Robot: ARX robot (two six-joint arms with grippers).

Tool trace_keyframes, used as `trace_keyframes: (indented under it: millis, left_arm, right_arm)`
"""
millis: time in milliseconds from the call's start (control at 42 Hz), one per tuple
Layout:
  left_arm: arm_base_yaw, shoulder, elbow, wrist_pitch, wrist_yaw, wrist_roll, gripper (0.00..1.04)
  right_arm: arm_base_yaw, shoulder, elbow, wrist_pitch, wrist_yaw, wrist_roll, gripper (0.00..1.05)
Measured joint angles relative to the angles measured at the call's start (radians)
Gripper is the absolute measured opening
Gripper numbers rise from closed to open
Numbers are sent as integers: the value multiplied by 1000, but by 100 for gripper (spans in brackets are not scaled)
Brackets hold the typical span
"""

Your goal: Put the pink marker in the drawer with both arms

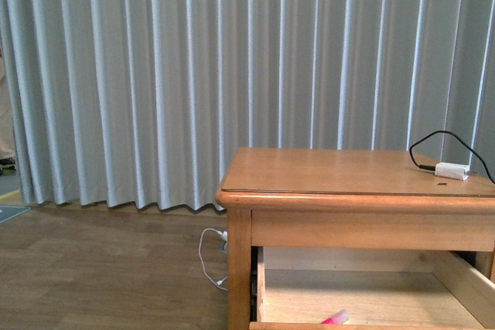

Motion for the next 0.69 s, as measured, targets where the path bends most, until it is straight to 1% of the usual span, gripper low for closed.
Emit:
trace_keyframes:
  millis: [429,501,524,572,620,691]
  left_arm:
    - [0,-101,0,-101,0,0,4]
    - [0,-177,0,-205,1,0,4]
    - [0,-215,0,-249,2,0,7]
    - [0,-261,0,-270,1,0,18]
    - [0,-267,0,-274,1,0,29]
    - [0,-268,0,-275,1,0,45]
  right_arm:
    - [0,0,0,0,0,0,96]
    - [1,-1,0,2,6,-6,96]
    - [8,-2,-7,25,40,-29,96]
    - [10,-3,-8,37,89,-100,96]
    - [12,-3,-8,26,112,-166,96]
    - [19,1,-10,-3,118,-221,96]
